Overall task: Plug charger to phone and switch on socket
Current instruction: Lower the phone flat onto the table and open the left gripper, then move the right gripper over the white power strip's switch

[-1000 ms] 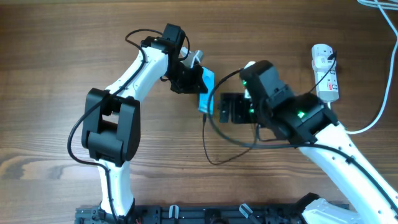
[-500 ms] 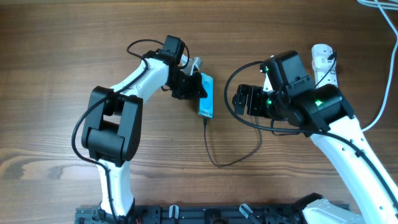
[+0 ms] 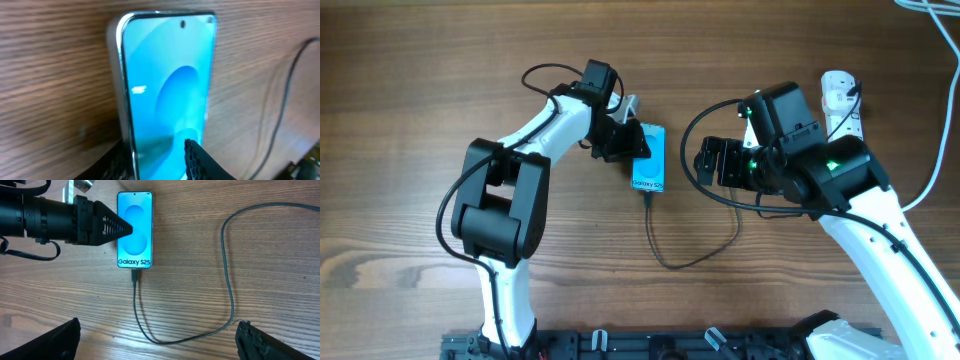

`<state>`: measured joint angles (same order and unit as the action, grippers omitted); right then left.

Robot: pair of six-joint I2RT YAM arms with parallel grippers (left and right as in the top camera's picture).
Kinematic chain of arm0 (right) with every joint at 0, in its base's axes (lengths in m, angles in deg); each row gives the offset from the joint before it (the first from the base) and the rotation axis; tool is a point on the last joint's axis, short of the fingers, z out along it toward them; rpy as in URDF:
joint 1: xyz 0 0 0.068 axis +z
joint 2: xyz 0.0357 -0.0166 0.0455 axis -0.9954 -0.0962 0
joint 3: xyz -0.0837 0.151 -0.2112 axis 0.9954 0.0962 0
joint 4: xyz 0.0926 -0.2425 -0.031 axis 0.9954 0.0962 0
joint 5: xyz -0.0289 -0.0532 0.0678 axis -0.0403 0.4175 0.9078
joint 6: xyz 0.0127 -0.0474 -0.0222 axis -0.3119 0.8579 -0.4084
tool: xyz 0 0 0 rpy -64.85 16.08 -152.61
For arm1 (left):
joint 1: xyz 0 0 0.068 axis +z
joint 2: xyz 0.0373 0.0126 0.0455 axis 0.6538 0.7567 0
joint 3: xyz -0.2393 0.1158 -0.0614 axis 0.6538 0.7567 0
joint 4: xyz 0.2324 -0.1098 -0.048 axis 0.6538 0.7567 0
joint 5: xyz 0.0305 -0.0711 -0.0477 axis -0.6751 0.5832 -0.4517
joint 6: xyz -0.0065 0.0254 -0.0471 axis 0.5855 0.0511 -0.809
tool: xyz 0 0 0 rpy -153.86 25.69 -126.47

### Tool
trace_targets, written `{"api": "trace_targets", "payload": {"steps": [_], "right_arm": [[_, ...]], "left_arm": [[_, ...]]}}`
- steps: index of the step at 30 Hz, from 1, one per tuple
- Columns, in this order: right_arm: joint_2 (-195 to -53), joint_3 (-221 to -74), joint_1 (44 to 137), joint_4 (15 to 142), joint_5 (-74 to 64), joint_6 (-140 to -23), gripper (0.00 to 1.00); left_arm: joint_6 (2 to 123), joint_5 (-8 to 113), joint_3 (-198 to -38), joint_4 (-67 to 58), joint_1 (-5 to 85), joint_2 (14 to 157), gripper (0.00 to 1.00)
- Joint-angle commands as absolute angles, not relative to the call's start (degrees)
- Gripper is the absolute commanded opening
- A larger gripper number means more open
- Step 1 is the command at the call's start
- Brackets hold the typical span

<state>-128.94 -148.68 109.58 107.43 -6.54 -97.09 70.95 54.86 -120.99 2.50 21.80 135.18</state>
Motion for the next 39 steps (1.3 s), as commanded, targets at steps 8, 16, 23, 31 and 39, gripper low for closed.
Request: {"api": "trace_targets", "payload": {"steps": [8,16,23,31,39], "right_arm": [[-129.3,-149.8,109.5,109.2,-9.4,-94.8,1.0],[-129.3,-149.7,109.5,108.6,-10.6,-94.9,0.99],[-130.6,-149.6,109.5,105.5,-10.6,-99.6,1.0],[-137.1,-149.6,109.3,104.2,-14.9,-99.6,1.0],[-136.6,-149.7,90.3,103.7,-22.2,-101.7,1.0]], "left_arm": [[71.3,46.4,-120.8,5.3,22.4,135.6,0.51],[69.2,46.0,-128.3,12.2,28.7,122.1,1.0],[64.7,31.4,-128.3,15.5,31.1,107.3,1.0],[65.1,30.6,-128.3,18.9,31.1,107.3,1.0],[65.1,30.6,-128.3,18.9,31.1,107.3,1.0]]}}
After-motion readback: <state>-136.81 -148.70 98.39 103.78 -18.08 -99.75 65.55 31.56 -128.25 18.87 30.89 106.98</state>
